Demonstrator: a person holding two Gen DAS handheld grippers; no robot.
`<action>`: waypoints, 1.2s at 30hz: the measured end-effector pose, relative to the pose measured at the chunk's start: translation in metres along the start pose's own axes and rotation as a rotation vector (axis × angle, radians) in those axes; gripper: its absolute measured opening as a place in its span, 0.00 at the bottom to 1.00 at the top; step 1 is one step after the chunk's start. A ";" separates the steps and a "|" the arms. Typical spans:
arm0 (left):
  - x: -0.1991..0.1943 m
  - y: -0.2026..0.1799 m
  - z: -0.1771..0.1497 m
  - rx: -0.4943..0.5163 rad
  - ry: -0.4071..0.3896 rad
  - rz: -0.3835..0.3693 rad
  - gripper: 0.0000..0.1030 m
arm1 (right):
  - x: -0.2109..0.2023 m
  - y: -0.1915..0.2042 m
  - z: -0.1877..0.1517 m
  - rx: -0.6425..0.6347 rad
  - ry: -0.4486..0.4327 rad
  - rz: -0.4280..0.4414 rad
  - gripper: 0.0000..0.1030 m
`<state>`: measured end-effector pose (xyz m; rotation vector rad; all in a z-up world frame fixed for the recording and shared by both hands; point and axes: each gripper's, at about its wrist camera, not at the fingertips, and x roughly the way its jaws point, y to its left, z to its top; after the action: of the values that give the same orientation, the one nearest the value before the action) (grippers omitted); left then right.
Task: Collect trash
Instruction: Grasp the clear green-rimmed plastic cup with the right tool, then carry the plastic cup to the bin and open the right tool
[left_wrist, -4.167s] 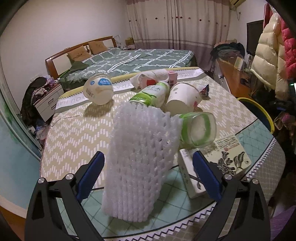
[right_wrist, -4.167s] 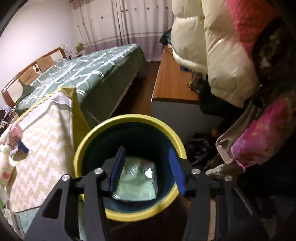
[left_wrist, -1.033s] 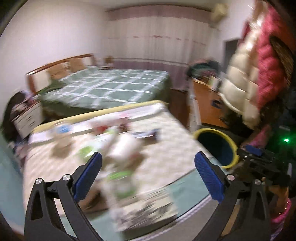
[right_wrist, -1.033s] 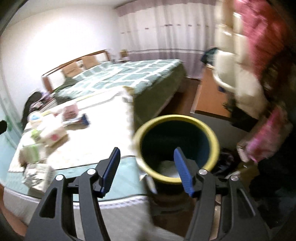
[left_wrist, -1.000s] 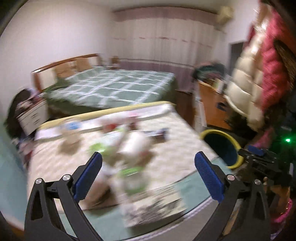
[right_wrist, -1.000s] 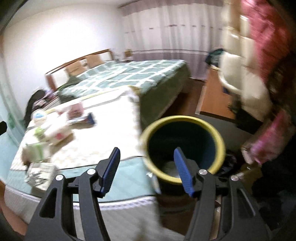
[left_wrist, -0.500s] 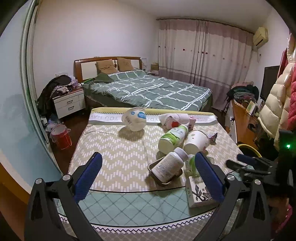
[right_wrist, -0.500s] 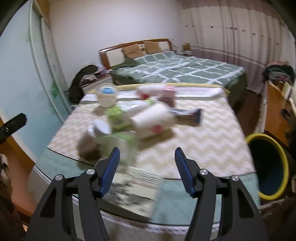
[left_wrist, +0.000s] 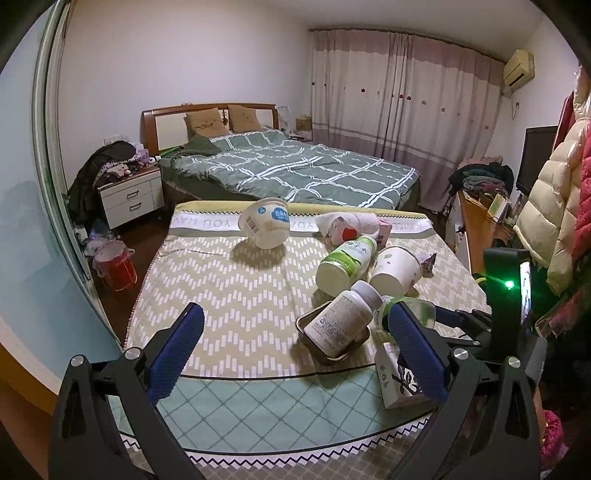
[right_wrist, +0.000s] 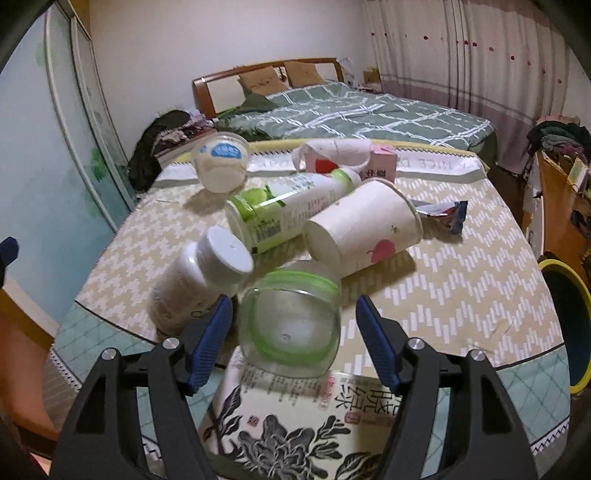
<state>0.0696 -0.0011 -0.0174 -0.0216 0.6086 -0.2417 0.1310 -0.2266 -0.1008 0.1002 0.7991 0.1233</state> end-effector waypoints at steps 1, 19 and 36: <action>0.002 0.000 -0.001 0.000 0.004 -0.002 0.95 | 0.001 0.000 0.000 0.001 -0.002 -0.007 0.64; 0.018 -0.010 -0.006 0.015 0.032 -0.018 0.95 | -0.049 -0.020 0.004 0.024 -0.116 0.060 0.47; 0.038 -0.044 -0.012 0.059 0.075 -0.057 0.95 | -0.125 -0.181 0.000 0.301 -0.267 -0.217 0.47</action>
<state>0.0832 -0.0519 -0.0446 0.0268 0.6763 -0.3170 0.0580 -0.4242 -0.0373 0.3073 0.5529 -0.2133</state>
